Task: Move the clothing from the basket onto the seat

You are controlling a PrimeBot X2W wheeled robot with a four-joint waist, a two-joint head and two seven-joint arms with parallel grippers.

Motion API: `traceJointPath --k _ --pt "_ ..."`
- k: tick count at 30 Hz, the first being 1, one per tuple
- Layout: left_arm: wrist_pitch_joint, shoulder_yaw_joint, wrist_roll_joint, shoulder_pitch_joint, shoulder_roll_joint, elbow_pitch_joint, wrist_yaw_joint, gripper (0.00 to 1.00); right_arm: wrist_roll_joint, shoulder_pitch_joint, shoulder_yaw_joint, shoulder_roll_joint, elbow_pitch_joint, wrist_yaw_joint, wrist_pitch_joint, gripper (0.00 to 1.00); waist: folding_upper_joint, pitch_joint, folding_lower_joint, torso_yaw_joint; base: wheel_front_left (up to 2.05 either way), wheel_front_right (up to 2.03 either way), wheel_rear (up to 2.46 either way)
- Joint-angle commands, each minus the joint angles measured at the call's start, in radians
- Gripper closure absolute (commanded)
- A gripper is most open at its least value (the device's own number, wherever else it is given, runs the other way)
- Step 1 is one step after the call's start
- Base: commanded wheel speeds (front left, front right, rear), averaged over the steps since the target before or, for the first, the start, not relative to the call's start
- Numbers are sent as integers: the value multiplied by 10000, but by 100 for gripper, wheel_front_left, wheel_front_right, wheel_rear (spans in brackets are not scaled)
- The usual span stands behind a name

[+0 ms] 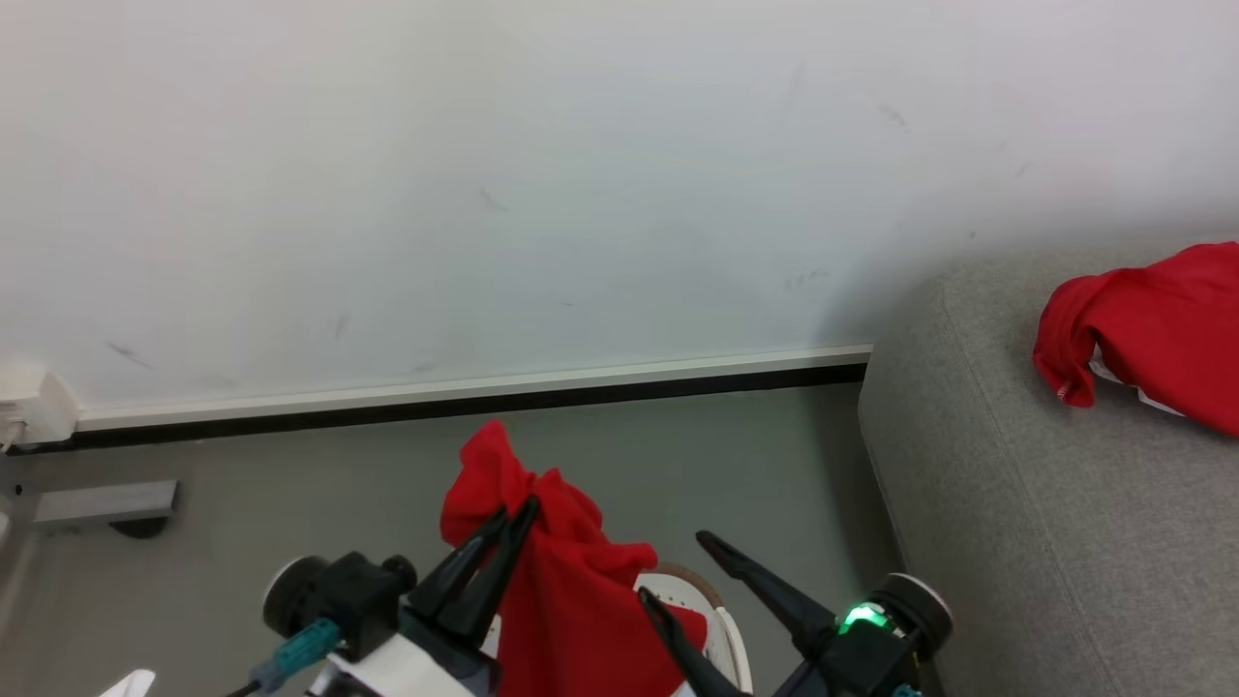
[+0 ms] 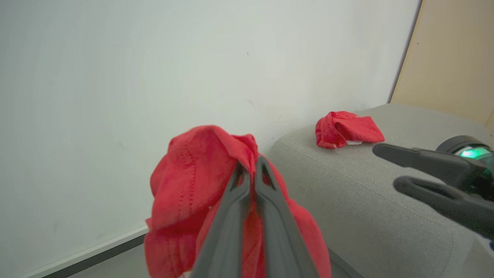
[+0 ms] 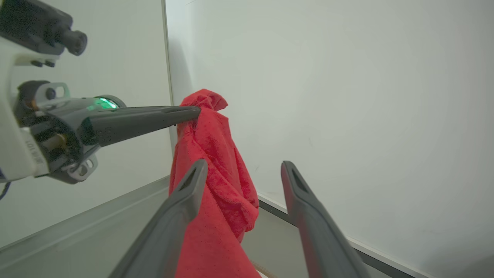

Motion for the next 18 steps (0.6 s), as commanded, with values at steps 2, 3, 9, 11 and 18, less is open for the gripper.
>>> traceJointPath --k 2,3,9,11,18 --pt "55 -360 36 -460 -184 167 -50 100 194 -328 473 152 158 -26 -10 0 -1 21 -1 -90 0 0 0" --pt "56 -467 9 -579 -258 204 -58 100 214 -390 570 185 244 -26 -15 0 -1 25 -1 -119 0 0 0" --pt "221 -1117 -103 -1071 -566 200 -68 100 -69 -543 296 492 745 -26 -41 0 -1 30 -1 -290 0 0 0" --pt "310 -1332 -104 -1180 -617 101 -73 100 -350 -540 50 532 940 -26 -50 0 -1 22 -1 -341 0 0 0" --pt "724 -2116 -399 -1295 -640 -810 -76 100 -641 -457 -291 680 1533 -26 -50 0 -1 -36 -1 -433 0 0 0"
